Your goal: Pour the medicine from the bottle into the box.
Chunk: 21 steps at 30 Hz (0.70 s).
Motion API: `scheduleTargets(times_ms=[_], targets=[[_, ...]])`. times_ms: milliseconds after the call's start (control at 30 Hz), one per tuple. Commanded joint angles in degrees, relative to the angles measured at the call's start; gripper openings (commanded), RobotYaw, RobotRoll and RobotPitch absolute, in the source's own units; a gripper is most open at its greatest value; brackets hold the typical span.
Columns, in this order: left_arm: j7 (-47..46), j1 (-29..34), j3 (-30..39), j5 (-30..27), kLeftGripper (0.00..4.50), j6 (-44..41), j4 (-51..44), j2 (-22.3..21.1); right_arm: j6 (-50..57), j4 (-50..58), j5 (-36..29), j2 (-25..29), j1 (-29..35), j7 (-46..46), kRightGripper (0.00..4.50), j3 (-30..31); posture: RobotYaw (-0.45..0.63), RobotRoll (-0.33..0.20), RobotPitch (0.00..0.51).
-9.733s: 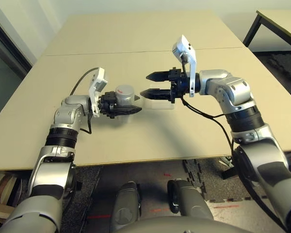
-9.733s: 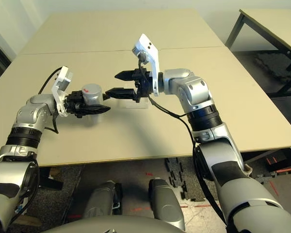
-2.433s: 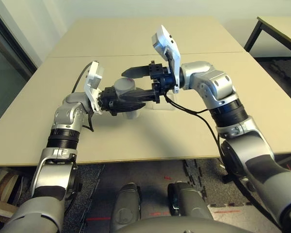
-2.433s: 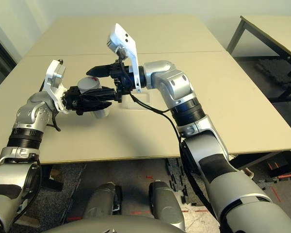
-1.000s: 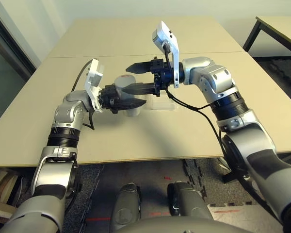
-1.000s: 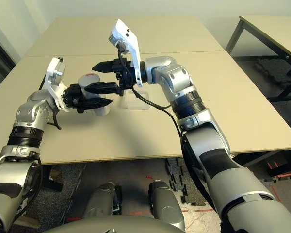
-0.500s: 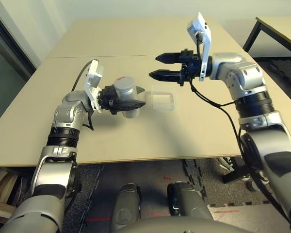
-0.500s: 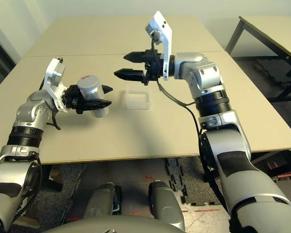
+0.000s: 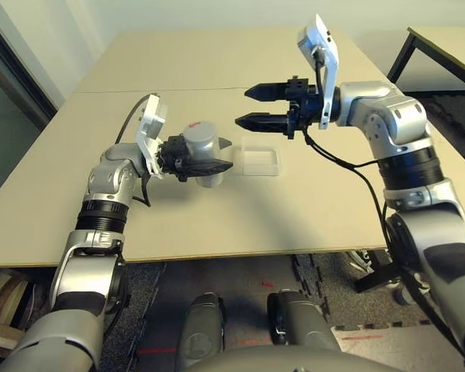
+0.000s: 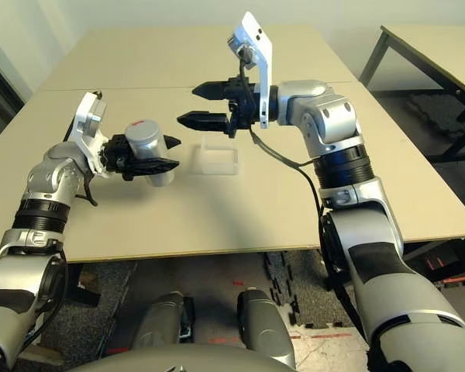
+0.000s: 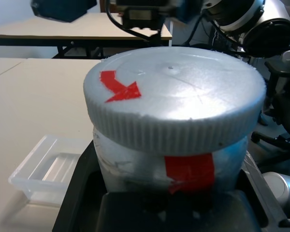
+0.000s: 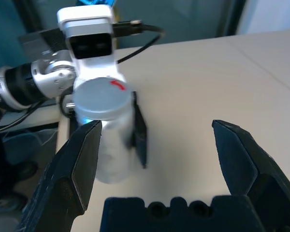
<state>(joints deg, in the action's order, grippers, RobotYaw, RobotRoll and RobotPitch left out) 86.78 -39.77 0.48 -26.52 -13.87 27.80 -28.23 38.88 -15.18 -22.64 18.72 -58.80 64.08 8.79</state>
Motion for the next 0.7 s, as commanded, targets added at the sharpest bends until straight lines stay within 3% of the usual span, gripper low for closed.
scheduleTargets(times_ms=[33,700], targets=[[0.47,-1.01,-0.6,0.96,2.67,0.78,0.44,-0.23,1.02,1.49,0.04,-1.61,-1.78,-0.13,4.5,2.07,-0.09,0.0,0.033],[0.03,-1.01,-0.46,0.99,2.67,1.06,-0.31,-0.12,-0.1,-0.06,0.56,-9.34,-3.96,0.64,4.5,5.5,-0.07,0.0,0.03]])
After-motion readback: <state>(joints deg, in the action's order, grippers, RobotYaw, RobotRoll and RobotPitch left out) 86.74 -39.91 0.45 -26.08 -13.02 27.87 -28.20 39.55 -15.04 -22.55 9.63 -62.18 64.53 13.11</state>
